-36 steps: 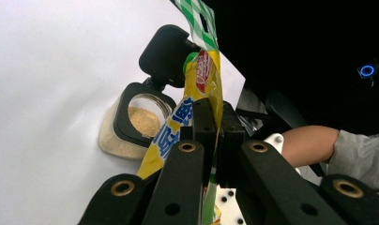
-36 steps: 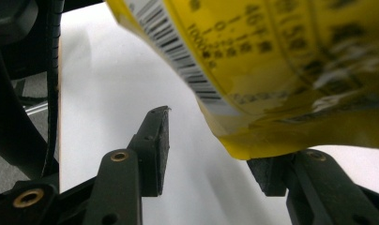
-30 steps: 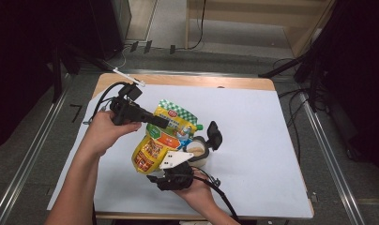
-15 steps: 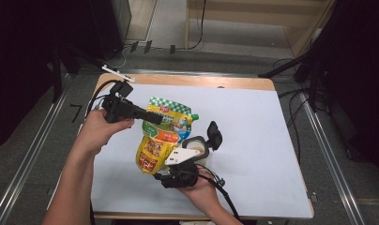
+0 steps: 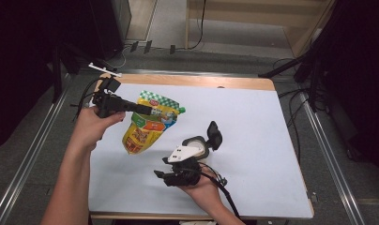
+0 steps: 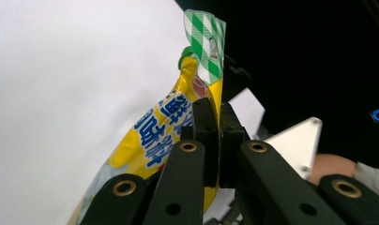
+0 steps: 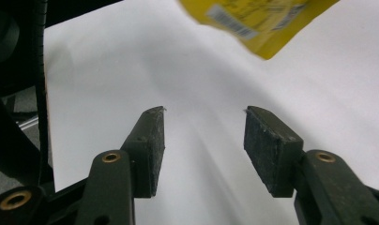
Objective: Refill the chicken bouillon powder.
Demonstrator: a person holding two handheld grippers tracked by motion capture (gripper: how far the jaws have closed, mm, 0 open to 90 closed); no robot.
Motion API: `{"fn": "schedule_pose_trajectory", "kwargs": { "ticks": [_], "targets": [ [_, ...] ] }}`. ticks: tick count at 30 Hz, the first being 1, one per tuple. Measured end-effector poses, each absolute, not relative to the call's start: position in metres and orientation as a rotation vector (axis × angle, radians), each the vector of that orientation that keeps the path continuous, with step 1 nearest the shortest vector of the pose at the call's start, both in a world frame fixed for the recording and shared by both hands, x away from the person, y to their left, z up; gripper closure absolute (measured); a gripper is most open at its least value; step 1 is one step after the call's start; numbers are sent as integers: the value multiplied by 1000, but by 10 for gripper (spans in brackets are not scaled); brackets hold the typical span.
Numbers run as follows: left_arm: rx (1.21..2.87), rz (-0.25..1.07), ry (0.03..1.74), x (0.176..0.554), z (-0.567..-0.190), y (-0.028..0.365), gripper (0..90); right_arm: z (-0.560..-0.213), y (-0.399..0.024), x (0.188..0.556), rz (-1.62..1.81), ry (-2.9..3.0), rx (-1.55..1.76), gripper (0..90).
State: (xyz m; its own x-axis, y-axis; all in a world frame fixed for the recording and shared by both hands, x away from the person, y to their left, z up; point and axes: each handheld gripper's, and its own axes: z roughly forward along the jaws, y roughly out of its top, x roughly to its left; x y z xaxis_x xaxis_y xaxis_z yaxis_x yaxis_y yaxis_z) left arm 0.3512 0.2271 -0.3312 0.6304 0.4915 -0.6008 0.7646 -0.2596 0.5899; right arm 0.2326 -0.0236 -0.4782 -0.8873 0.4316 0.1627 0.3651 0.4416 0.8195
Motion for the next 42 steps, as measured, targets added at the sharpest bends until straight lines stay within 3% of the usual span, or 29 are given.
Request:
{"fn": "schedule_pose_trajectory", "kwargs": {
  "ticks": [17, 31, 42],
  "targets": [
    [1856, -318, 1105, 382, -356, 235, 900, -477, -28, 231, 1448, 2598, 705, 496],
    [1752, -238, 1050, 394, -368, 233, 900, -477, -31, 229, 1427, 2591, 710, 497],
    [1819, -256, 1048, 383, -360, 245, 894, -476, -29, 231, 1432, 2592, 694, 497]
  ]
}}
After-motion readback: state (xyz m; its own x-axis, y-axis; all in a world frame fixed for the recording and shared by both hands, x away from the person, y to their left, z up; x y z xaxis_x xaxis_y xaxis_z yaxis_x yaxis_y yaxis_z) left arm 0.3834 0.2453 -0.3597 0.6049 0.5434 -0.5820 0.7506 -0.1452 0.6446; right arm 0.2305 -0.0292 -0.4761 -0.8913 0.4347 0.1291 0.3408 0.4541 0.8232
